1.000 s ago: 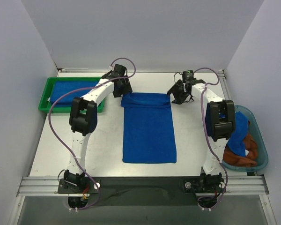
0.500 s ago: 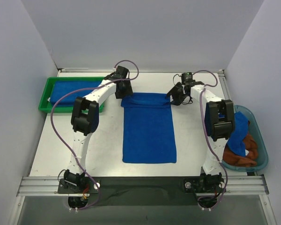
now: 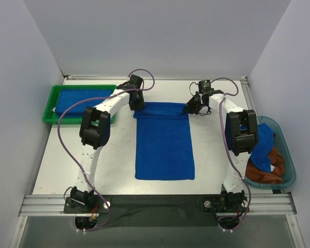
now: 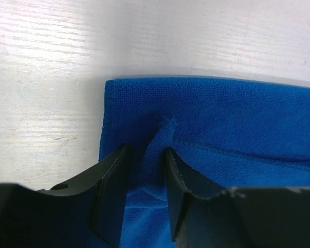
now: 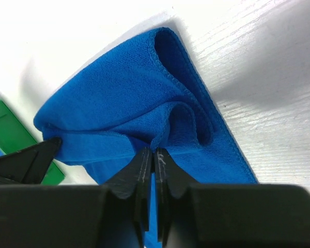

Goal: Fold and stack the towels
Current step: Fold the towel

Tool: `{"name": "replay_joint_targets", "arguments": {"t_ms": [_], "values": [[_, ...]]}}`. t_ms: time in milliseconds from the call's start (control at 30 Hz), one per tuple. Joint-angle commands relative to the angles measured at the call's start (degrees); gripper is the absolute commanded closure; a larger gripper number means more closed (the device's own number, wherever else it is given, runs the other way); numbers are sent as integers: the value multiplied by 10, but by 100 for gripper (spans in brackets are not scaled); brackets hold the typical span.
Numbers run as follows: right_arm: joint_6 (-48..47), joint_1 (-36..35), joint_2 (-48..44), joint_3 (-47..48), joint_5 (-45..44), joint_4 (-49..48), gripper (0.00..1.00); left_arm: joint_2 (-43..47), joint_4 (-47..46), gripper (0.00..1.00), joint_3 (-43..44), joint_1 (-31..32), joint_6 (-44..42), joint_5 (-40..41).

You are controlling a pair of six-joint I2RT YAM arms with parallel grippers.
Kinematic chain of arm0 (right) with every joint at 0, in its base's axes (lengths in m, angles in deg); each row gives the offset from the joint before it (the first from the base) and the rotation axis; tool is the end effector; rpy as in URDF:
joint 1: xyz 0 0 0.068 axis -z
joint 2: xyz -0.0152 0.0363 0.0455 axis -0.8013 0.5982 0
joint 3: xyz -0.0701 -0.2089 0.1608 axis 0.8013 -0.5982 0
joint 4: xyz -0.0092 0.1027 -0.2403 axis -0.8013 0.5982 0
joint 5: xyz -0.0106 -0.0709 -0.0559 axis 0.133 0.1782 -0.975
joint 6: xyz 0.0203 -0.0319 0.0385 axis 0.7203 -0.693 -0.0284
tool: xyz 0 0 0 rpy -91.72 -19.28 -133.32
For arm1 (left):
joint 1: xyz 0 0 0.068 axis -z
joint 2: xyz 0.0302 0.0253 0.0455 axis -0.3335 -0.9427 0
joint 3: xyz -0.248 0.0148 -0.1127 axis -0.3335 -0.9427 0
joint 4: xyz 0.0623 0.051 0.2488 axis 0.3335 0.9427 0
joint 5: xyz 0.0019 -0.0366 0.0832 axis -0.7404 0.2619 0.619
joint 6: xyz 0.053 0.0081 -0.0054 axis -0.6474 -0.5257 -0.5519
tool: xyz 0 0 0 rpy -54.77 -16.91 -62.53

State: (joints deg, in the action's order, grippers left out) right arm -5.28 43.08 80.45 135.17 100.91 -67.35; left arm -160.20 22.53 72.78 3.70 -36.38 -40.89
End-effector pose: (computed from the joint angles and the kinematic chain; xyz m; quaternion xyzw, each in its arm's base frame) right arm 0.4513 0.0923 0.1941 0.2744 0.8724 0.3216 0.2455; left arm 0.4742 -0.1999 0.1769 -0.0842 0.9574 -0.0935 0.2600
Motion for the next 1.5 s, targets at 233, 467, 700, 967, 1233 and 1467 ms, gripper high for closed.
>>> {"name": "replay_joint_targets", "arguments": {"t_ms": [233,467,700,967,1233,1467], "values": [[-6,-1,-19,-16,6,-2,100,31,-17,100,-16,6,-18,3],[-27,-1,-77,-47,12,-12,100,163,-128,100,-165,6,-16,31],[-34,-2,-145,-183,29,-115,100,309,-367,80,-451,13,16,34],[-41,-3,-150,-289,43,-194,100,413,-480,32,-682,23,113,10],[-60,-7,-143,-297,50,-211,100,487,-401,17,-674,34,201,20],[-69,-8,-143,-294,44,-206,100,403,-183,20,-480,35,293,57]]}}
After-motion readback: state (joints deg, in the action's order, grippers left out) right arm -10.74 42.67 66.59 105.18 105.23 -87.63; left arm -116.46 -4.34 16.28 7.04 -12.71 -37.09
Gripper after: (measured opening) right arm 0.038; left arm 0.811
